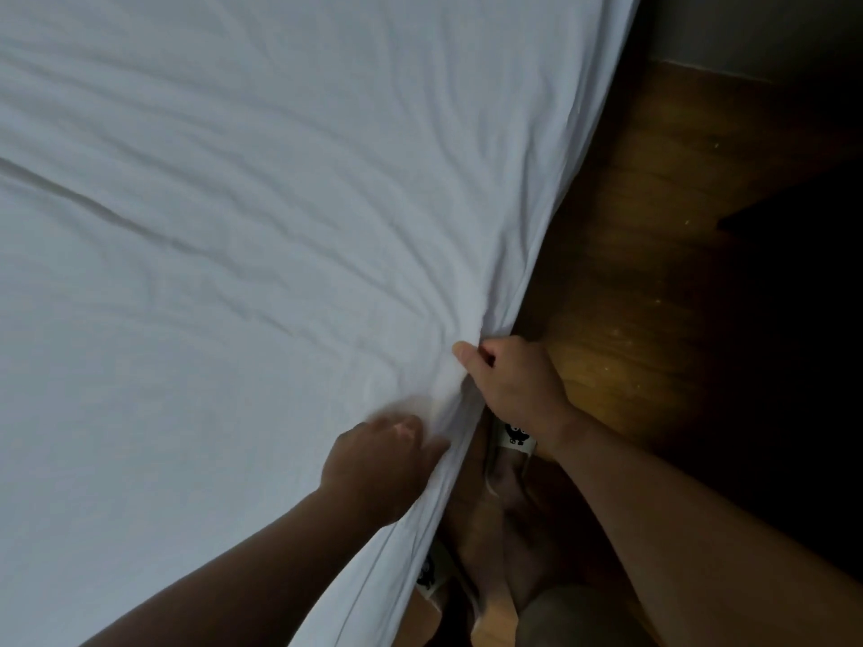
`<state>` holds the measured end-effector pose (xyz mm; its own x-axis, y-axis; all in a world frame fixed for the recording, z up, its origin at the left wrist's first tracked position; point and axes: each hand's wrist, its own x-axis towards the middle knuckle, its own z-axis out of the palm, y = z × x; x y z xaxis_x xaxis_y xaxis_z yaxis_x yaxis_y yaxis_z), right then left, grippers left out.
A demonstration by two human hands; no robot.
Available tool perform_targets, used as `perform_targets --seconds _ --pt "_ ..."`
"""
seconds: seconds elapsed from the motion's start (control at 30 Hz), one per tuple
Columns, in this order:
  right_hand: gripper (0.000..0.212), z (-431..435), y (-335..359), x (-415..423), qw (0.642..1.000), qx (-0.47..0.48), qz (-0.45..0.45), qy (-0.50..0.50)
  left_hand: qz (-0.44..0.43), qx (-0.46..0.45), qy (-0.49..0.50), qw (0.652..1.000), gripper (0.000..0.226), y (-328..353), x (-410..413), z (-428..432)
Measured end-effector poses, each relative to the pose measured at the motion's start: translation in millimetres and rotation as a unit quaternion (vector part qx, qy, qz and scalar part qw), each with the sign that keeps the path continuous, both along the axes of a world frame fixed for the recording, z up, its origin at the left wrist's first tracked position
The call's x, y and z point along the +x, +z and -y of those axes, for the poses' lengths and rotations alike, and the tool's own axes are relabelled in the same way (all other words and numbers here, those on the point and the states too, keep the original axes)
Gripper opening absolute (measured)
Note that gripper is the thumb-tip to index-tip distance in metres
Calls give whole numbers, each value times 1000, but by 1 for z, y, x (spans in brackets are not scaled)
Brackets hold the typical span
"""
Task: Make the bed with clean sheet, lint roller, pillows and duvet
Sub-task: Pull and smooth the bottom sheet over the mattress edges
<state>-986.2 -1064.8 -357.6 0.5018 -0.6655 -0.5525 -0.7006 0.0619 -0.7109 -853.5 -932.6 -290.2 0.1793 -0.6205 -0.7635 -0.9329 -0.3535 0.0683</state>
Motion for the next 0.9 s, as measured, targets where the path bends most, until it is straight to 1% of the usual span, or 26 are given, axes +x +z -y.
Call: perform_targets --seconds 0.1,0.2,0.27,0.3,0.4,0.5,0.67,0.77,0.9 --pt "62 -32 17 5 997 29 -46 55 65 71 -30 995 60 12 14 -43" --pt "73 -87 24 17 989 34 -94 113 103 112 -26 988 60 22 20 -84" --pt "79 -126 23 27 986 36 -112 117 108 113 -19 988 57 22 15 -103" --pt "77 -141 22 31 986 33 -119 111 107 102 -12 989 54 20 12 -111" --pt "60 -169 19 39 988 22 -138 62 87 65 3 994 47 12 6 -125" --pt "52 -178 21 38 992 35 -117 9 81 31 4 996 43 7 6 -130" --pt "49 -176 31 21 997 40 -65 -2 56 -7 15 998 44 11 3 -142" --pt "45 -174 26 4 997 55 -54 -13 42 6 -3 999 44 5 -10 -139" --pt "42 -169 3 -12 998 42 -39 0 34 24 -29 999 44 -16 -23 -134"
